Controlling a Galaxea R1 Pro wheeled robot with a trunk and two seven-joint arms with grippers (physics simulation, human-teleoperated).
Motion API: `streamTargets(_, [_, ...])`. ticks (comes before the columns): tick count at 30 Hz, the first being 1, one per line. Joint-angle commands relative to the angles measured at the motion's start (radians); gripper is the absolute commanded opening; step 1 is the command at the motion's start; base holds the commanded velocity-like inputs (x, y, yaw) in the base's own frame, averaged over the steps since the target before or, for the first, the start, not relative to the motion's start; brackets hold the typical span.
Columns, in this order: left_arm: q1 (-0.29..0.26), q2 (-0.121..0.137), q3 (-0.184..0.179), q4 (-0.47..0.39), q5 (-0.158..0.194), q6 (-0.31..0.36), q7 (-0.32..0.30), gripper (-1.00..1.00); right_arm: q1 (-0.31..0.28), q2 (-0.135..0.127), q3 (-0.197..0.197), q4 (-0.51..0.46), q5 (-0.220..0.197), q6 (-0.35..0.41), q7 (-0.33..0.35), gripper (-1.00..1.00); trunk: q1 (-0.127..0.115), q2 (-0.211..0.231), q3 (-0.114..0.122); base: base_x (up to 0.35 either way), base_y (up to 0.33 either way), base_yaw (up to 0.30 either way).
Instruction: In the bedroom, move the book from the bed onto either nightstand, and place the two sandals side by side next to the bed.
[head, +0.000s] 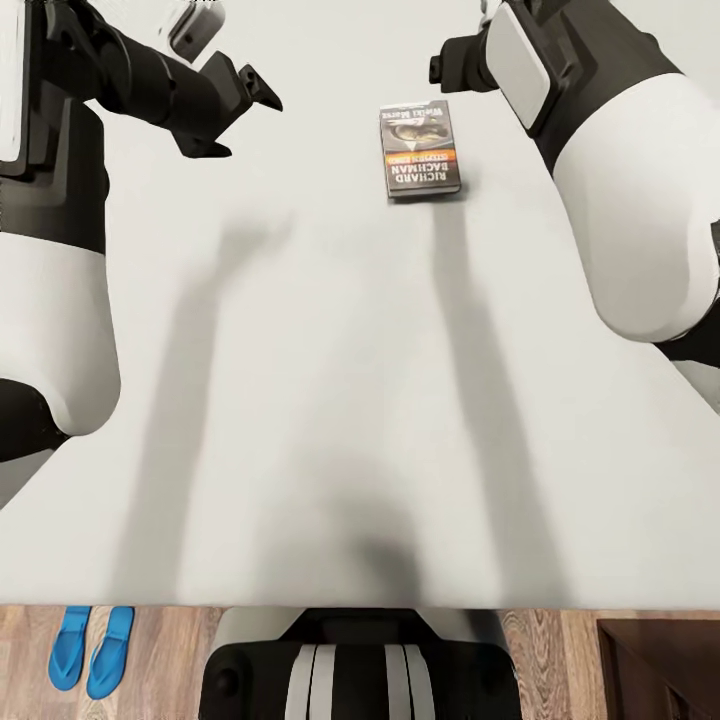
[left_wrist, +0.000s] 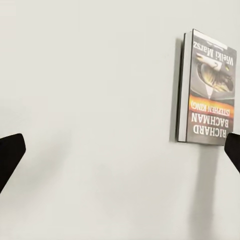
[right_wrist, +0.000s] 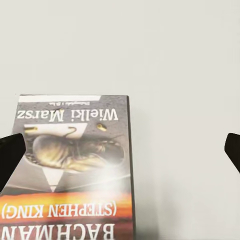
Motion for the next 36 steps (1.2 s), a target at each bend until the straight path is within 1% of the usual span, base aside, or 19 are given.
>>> streamTargets(1, [-0.001, 0.001, -0.002, -0.001, 0.009, 0.0, 0.01, 1.0, 0.0, 0.0, 0.007, -0.001, -0.003, 0.006, -0.004, 1.0, 0.0, 0.0, -0.002, 0.0, 0.0, 0.0])
streamTargets(30, [0.005, -0.001, -0.005, -0.002, 0.009, 0.0, 0.01, 1.0, -0.005, -0.001, 0.008, -0.001, -0.004, 0.002, -0.005, 1.0, 0.0, 0.0, -0.047, 0.0, 0.0, 0.0])
streamTargets(34, [0.005, -0.001, -0.004, -0.008, 0.01, 0.0, 0.01, 1.0, -0.017, -0.001, 0.008, -0.001, -0.005, 0.002, -0.006, 1.0, 0.0, 0.0, -0.053, 0.0, 0.0, 0.0])
streamTargets(36, [0.005, 0.0, -0.004, -0.015, 0.01, 0.0, 0.01, 1.0, -0.034, 0.0, 0.007, -0.001, -0.006, 0.002, -0.006, 1.0, 0.0, 0.0, -0.056, 0.0, 0.0, 0.0])
